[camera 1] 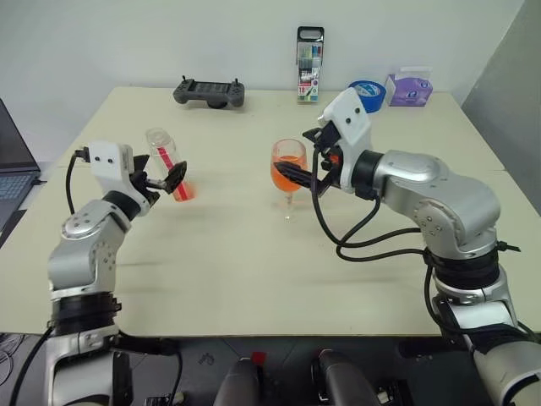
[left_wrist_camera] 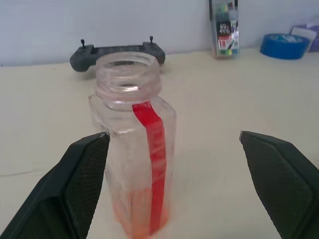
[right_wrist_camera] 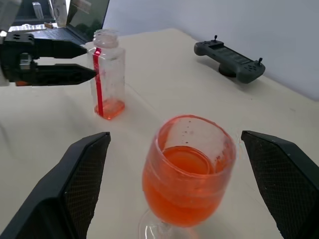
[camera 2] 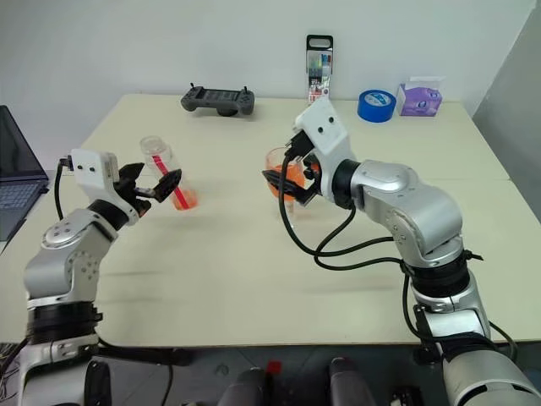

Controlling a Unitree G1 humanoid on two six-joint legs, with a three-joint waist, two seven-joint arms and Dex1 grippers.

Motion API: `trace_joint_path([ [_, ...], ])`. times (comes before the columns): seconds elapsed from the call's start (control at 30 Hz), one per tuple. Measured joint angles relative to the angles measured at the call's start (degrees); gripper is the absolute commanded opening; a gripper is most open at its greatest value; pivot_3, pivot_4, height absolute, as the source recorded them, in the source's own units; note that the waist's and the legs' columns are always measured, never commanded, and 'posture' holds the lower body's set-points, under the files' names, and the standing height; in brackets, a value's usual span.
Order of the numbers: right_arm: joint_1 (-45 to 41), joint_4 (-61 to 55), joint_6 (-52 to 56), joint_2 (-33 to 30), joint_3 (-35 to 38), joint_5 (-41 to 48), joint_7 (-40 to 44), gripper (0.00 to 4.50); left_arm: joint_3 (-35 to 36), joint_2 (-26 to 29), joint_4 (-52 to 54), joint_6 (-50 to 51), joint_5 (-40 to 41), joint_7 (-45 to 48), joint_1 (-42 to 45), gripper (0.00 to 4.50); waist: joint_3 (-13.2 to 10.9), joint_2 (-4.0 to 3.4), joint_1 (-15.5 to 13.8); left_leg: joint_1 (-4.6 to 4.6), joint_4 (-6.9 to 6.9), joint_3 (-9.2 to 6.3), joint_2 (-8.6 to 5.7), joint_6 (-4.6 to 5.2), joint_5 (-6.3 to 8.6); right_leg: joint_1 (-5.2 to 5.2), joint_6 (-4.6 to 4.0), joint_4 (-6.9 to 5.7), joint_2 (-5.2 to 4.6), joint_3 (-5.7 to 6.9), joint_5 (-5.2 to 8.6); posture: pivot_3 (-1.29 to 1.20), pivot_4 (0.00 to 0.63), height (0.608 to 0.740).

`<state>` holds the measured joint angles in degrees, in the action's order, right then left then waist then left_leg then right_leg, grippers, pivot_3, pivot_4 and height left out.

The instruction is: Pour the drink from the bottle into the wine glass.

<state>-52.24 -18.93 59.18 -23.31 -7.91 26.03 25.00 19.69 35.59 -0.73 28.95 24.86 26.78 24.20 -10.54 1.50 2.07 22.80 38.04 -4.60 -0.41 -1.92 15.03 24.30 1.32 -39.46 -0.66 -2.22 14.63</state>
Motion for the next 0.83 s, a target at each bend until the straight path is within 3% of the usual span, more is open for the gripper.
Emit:
trace_joint_path([
  [0.37,-0.3,-3.9,4.0,-6.3,7.3,6.4,5.4,4.50,3.7,9.1,6.2,7.9,10.9,11.8,-0.6,4.47,0.0,-0.01,-0.3,0.03,-0.01,0.02,-0.03,0.00,0.00,-0.19,-0.02,0.42,-0.01,0.03,-0.01,0.00,0.150,0.740],
  [0.53,3.0,-7.4,6.5,-10.1,11.3,10.0,6.4,4.50,0.3,14.8,9.9,11.0,14.6,20.1,4.2,4.47,0.0,-0.05,-0.3,-0.04,-0.08,0.15,-0.05,0.01,0.01,-0.23,-0.01,0.44,0.02,-0.05,0.00,0.00,0.150,0.740],
  [0.83,8.3,-10.5,7.5,-13.5,13.7,11.5,5.3,4.50,-7.9,13.8,4.7,10.5,13.0,25.8,8.9,4.47,-0.1,-0.13,-0.1,0.00,-0.09,0.28,0.08,0.02,0.01,-0.17,-0.01,0.42,0.20,0.00,0.00,0.00,0.150,0.740],
])
